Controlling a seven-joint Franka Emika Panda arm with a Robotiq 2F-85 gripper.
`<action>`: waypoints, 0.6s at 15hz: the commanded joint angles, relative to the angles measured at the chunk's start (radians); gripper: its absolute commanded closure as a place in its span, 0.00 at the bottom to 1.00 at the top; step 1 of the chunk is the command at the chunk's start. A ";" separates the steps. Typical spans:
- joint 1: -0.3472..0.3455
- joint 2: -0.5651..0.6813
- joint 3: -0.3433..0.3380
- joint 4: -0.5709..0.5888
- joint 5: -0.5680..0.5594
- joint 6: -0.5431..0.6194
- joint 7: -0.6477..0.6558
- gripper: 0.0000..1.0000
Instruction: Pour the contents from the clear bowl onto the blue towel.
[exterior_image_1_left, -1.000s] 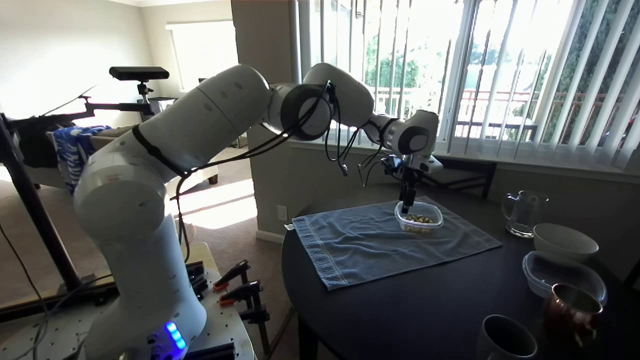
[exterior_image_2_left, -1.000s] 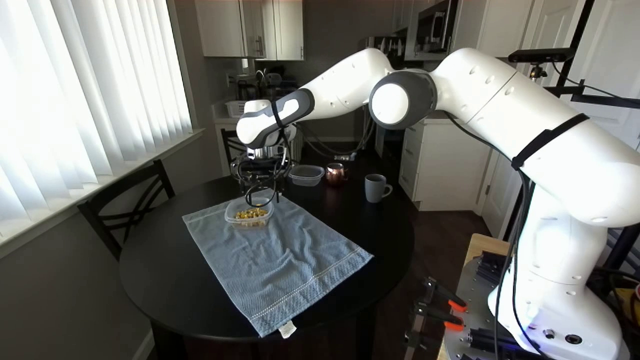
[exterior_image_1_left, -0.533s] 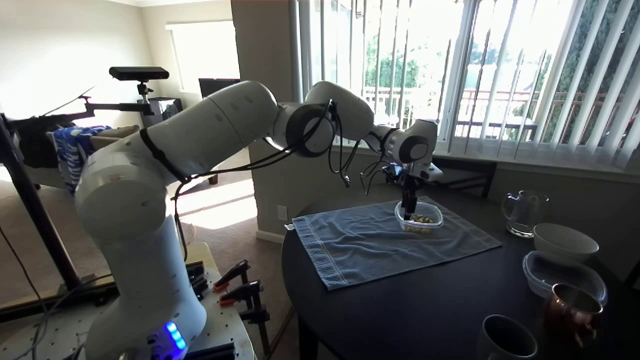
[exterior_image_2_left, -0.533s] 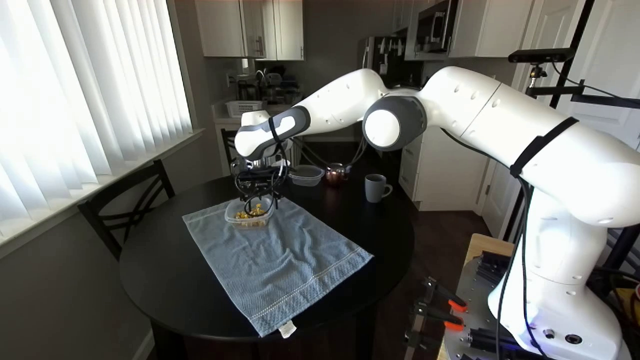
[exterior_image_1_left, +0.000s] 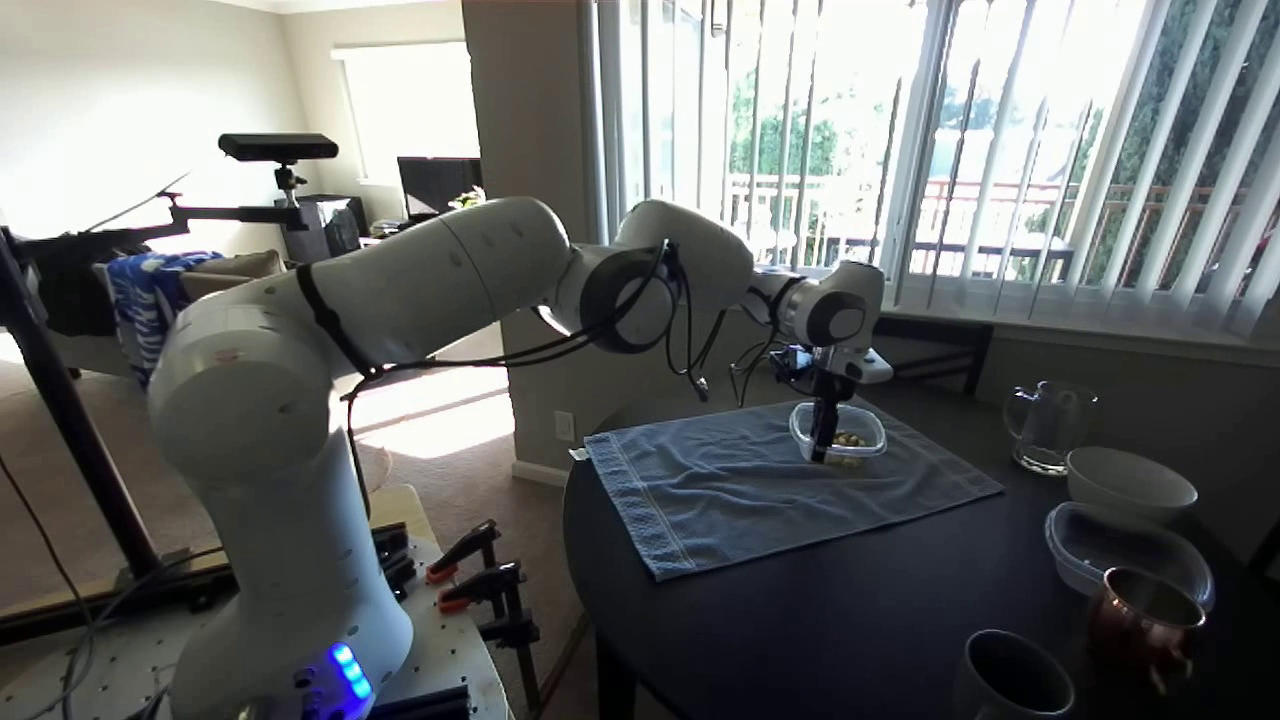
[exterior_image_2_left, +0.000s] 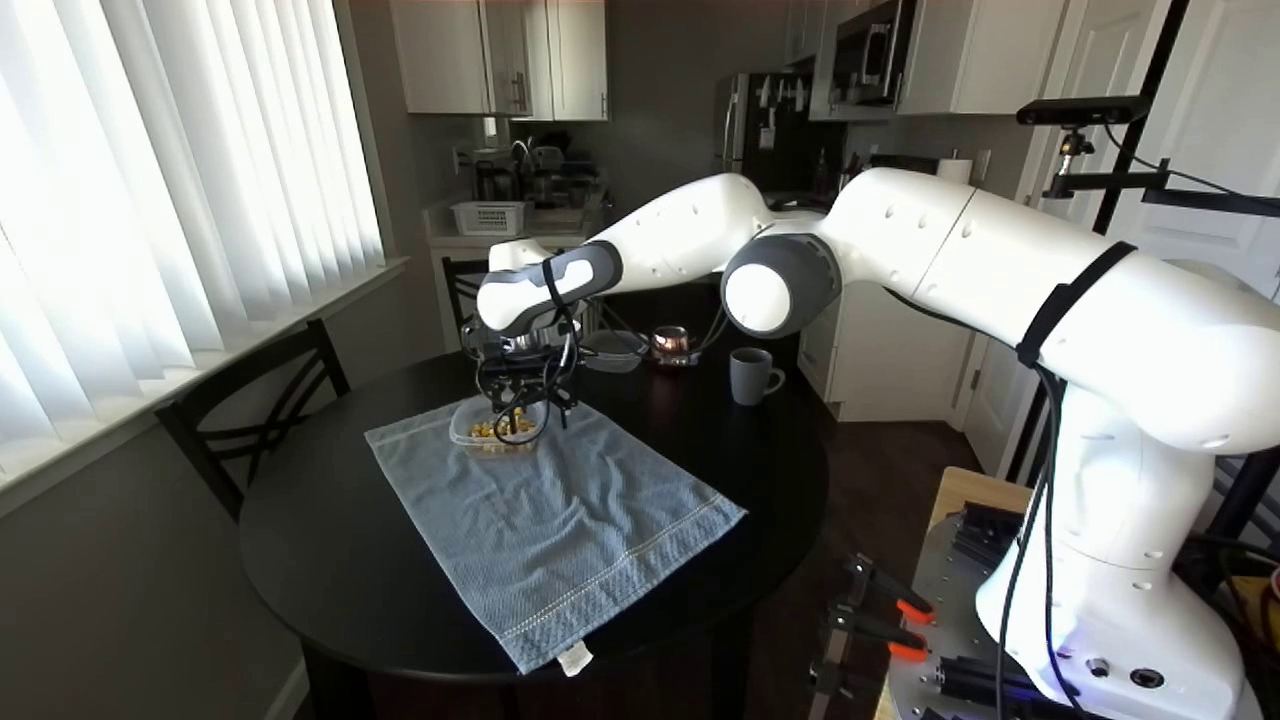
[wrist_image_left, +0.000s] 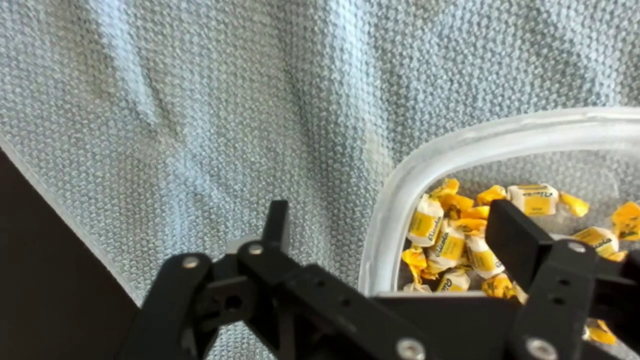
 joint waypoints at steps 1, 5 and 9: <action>-0.017 0.028 -0.005 0.065 0.010 -0.031 0.041 0.27; -0.036 0.033 -0.004 0.086 0.012 -0.032 0.056 0.53; -0.044 0.038 -0.001 0.097 0.010 -0.038 0.062 0.80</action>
